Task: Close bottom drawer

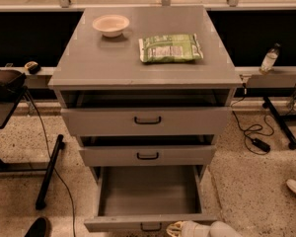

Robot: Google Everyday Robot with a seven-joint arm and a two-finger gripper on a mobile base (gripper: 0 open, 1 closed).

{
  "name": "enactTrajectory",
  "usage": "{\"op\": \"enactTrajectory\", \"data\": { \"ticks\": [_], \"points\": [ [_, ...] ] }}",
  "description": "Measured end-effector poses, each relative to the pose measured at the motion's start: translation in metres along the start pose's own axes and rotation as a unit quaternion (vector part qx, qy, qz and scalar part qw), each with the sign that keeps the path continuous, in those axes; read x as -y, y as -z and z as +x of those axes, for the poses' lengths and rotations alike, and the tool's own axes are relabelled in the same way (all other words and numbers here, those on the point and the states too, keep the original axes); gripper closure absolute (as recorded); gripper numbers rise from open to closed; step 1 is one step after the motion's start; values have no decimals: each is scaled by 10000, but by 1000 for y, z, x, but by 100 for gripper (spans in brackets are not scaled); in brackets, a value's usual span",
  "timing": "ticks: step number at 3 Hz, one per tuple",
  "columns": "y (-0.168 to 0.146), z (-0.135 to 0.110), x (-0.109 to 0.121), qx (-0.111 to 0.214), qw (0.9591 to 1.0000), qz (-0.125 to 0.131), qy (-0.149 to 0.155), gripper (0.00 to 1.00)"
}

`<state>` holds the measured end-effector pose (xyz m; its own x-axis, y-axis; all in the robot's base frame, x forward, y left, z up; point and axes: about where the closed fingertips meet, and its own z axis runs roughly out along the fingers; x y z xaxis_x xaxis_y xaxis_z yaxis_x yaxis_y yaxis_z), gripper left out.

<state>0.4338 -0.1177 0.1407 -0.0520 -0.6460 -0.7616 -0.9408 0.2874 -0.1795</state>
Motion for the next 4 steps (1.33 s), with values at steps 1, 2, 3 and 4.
{"op": "enactTrajectory", "data": {
  "ticks": [1, 2, 3, 4],
  "points": [
    [-13, 10, 5, -23, 9999, 112, -81, 100],
    [-26, 12, 18, 72, 9995, 276, -159, 100],
    [-34, 9, 39, 473, 9970, 558, -263, 100],
    [-45, -9, 82, 1090, 9894, 950, -153, 100]
  ]
}}
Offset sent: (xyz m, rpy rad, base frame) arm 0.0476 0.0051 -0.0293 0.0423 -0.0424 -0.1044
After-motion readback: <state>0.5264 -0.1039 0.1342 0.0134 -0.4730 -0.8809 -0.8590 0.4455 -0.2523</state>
